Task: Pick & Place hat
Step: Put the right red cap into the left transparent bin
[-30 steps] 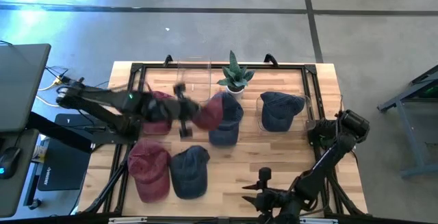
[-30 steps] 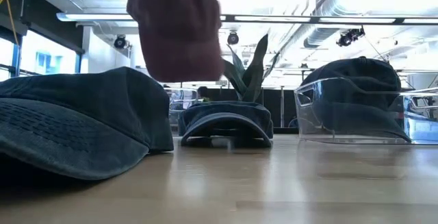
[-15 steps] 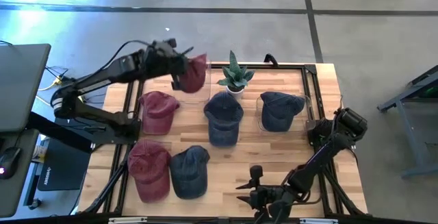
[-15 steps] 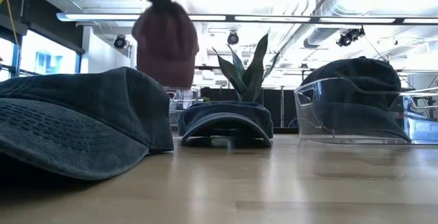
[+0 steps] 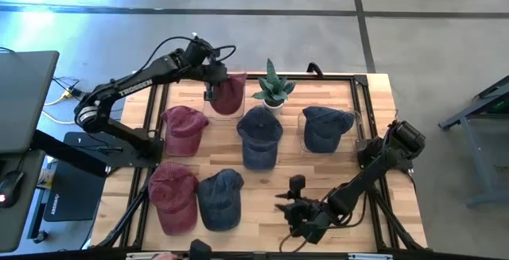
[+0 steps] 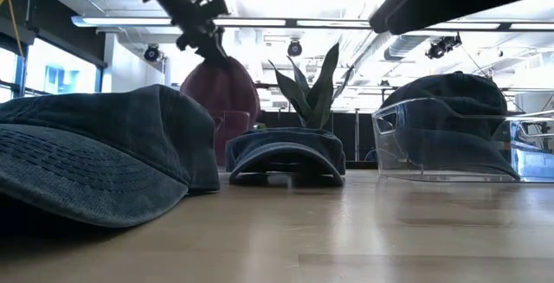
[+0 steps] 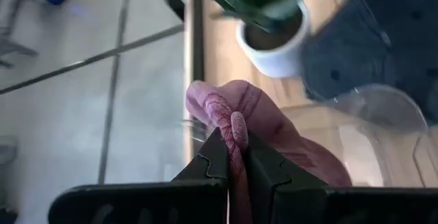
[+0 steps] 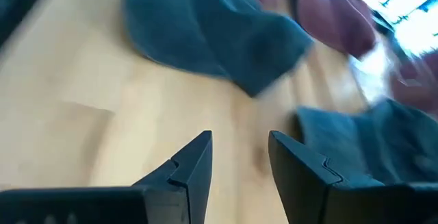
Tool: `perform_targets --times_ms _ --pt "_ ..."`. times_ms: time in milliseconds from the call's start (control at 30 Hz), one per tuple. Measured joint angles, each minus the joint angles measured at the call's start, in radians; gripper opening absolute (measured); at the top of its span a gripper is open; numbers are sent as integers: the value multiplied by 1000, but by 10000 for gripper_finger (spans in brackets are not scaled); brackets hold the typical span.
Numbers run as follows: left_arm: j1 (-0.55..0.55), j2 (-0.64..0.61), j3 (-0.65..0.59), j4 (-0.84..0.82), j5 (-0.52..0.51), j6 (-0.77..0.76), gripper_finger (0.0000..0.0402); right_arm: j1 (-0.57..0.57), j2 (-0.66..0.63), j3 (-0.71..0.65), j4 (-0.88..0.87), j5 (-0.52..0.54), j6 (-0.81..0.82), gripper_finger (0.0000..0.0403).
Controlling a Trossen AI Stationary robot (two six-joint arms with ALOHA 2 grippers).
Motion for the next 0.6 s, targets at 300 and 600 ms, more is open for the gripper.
perform_targets --times_ms 300,600 --pt "97 79 -43 126 27 63 10 -5 -45 0 -81 39 -17 129" --pt "178 110 -44 195 79 59 19 -10 -45 0 -82 30 -22 129"
